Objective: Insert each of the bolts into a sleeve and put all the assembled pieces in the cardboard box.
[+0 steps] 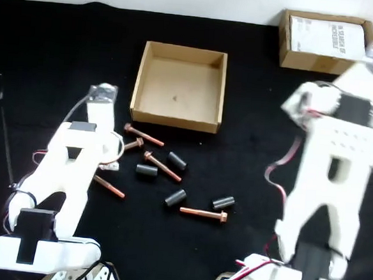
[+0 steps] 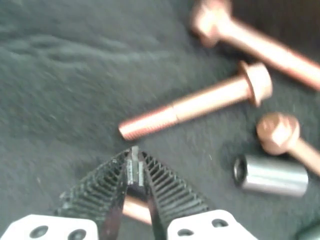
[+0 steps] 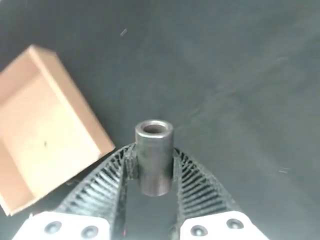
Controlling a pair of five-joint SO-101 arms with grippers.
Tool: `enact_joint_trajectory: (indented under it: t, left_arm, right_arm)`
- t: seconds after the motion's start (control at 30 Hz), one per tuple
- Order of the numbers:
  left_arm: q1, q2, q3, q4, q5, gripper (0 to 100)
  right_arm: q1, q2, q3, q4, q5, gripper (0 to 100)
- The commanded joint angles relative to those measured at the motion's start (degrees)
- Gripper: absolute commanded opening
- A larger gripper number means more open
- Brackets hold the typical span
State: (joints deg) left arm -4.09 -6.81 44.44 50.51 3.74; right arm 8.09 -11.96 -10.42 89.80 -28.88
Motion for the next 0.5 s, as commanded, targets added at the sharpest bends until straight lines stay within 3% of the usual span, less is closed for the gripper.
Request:
enact_joint_trajectory:
  t: [0.0, 0.17, 0.37, 0.47]
  left_arm:
    - [3.12, -0.48, -5.76, 7.65, -7.38, 5]
    - [7.78, -0.48, -20.09, 25.67, -15.74, 5]
    - [18.77, -0.48, -40.31, 47.3, -26.46, 5]
    - [25.27, -1.19, -44.09, 51.52, -31.65, 5]
  right_arm:
    - [9.1, -7.6, -2.77, 4.18, 3.78, 0.6]
    - [20.7, -9.63, -2.51, 11.21, 9.05, 0.6]
    - [32.04, -10.15, 8.31, 10.68, 15.65, 0.6]
    - [36.26, -10.15, 13.85, 9.27, 19.34, 0.6]
